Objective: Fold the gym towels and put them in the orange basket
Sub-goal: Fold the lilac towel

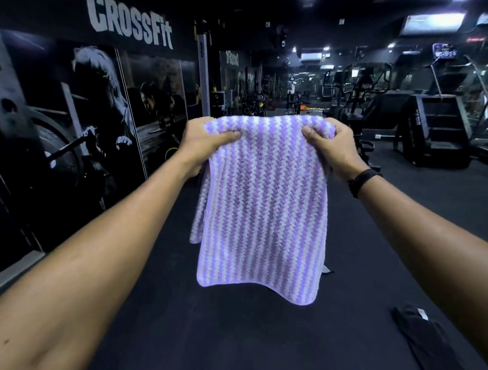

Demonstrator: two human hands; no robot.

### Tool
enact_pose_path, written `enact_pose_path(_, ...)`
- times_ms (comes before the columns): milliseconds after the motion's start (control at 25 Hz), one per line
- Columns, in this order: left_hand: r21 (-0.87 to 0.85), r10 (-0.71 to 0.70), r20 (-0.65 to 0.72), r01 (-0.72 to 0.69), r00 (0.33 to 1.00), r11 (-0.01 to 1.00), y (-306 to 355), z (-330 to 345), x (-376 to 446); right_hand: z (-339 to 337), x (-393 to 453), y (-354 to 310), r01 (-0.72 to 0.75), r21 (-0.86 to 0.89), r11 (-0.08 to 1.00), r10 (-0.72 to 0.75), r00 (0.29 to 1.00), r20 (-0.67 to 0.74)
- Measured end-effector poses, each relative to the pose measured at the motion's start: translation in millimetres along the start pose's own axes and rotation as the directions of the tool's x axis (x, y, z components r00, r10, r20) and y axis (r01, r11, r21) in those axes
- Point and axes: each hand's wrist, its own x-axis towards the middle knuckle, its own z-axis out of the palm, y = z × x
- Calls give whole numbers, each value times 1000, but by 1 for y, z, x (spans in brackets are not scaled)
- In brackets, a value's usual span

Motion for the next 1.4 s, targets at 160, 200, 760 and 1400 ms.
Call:
enact_pose_path(160, -245, -54, 10, 54, 999, 968, 4, 0, -5, -5, -2, 4, -216, 24, 976, 190, 901, 389)
enact_pose_path(200, -251, -56, 15, 58, 998, 966, 4, -3, -6, -5, -5, 8, -249, -14, 968, 232, 880, 414)
enact_pose_path(760, -123, -234, 517, 342, 823, 932, -49, 1, -50, 16, -11, -7, -299, 398, 867, 229, 950, 214)
enact_pose_path(1400, -328, -584, 194, 614, 788, 718, -33, 0, -25, -1, -15, 41, -631, 62, 773, 631, 776, 25)
